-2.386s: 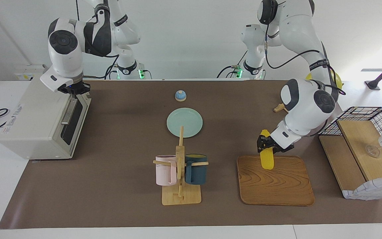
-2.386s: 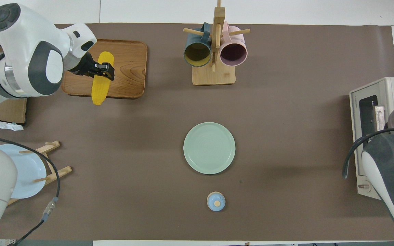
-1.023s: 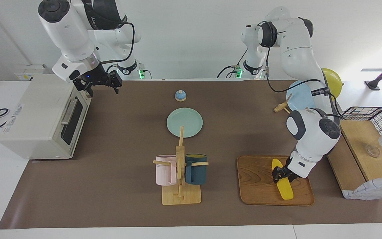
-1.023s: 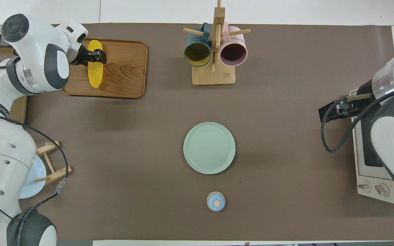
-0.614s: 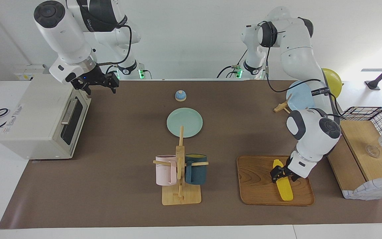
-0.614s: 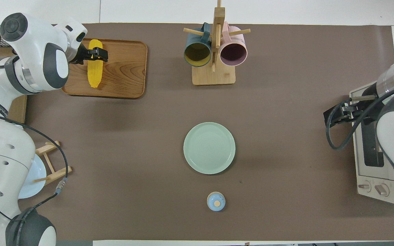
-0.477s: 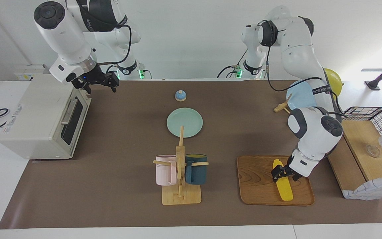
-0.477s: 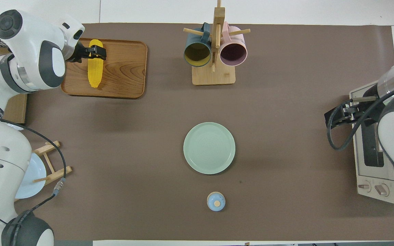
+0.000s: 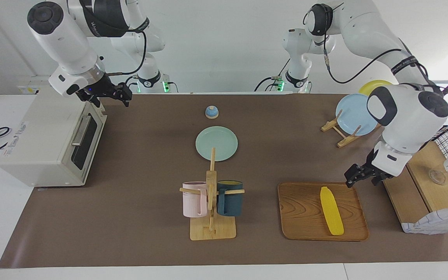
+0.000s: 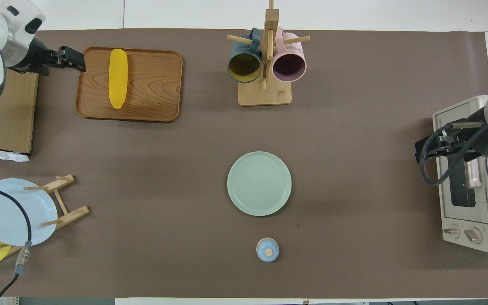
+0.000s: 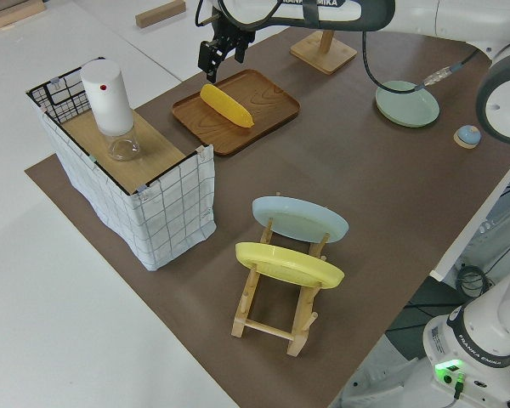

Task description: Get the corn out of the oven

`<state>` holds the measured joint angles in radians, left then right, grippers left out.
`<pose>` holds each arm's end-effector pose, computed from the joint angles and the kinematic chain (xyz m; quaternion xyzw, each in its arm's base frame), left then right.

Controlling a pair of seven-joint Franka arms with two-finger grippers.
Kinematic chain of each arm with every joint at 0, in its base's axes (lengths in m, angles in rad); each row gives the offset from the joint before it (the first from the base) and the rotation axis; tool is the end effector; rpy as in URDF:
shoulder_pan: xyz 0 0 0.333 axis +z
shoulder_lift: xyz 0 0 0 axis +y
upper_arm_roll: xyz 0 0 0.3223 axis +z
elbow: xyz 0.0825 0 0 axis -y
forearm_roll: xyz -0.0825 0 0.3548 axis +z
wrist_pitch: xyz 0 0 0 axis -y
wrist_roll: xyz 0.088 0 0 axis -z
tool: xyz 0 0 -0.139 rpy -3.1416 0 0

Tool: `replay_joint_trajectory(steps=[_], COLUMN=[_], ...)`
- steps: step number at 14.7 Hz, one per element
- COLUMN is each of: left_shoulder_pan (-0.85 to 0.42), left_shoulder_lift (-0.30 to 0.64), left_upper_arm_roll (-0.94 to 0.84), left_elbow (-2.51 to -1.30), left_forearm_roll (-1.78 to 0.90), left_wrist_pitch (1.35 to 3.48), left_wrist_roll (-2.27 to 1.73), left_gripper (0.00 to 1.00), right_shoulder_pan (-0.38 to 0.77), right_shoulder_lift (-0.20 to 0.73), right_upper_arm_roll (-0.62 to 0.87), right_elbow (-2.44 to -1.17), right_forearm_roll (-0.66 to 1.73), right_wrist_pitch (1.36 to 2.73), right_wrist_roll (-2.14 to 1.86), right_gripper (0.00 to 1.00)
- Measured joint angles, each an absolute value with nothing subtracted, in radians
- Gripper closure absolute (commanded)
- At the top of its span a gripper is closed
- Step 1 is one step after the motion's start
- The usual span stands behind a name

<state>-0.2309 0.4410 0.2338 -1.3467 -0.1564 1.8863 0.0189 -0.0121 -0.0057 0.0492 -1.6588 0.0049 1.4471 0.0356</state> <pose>0.6758 -0.0427 0.4699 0.9981 -0.0014 0.0553 0.0261 0.4984 0.0193 0.5548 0.9947 0.0008 -0.1028 0.0014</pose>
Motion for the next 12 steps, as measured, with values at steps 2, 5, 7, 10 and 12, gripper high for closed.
replay_joint_trajectory(steps=[2,5,7,10,12], left_shoulder_pan=[-0.230,-0.229,-0.228,-0.220,-0.177], left_shoulder_lift=[0.382,0.307,0.259,0.186,0.134], left_upper_arm_roll=[0.237,0.244,0.249,0.248,0.204], left_elbow=[-1.347,-1.347,-1.348,-1.348,-1.349], left_forearm_roll=[-0.135,-0.122,-0.114,-0.098,-0.096], left_wrist_pitch=[1.796,1.675,1.606,1.503,1.434], left_wrist_roll=[0.016,-0.016,-0.039,-0.048,-0.049], left_gripper=[0.00,0.00,0.00,0.00,0.00], right_shoulder_pan=[-0.012,-0.001,0.007,0.008,0.008], right_shoulder_lift=[-0.008,-0.013,-0.015,-0.017,-0.019], right_upper_arm_roll=[0.048,0.046,0.041,0.001,-0.010], right_elbow=[-1.656,-1.656,-1.655,-1.647,-1.644], right_forearm_roll=[0.005,0.005,0.005,0.005,0.005], right_wrist_pitch=[1.471,1.471,1.469,1.468,1.468], right_wrist_roll=[0.036,0.036,0.036,0.034,0.032], right_gripper=[0.00,0.00,0.00,0.00,0.00])
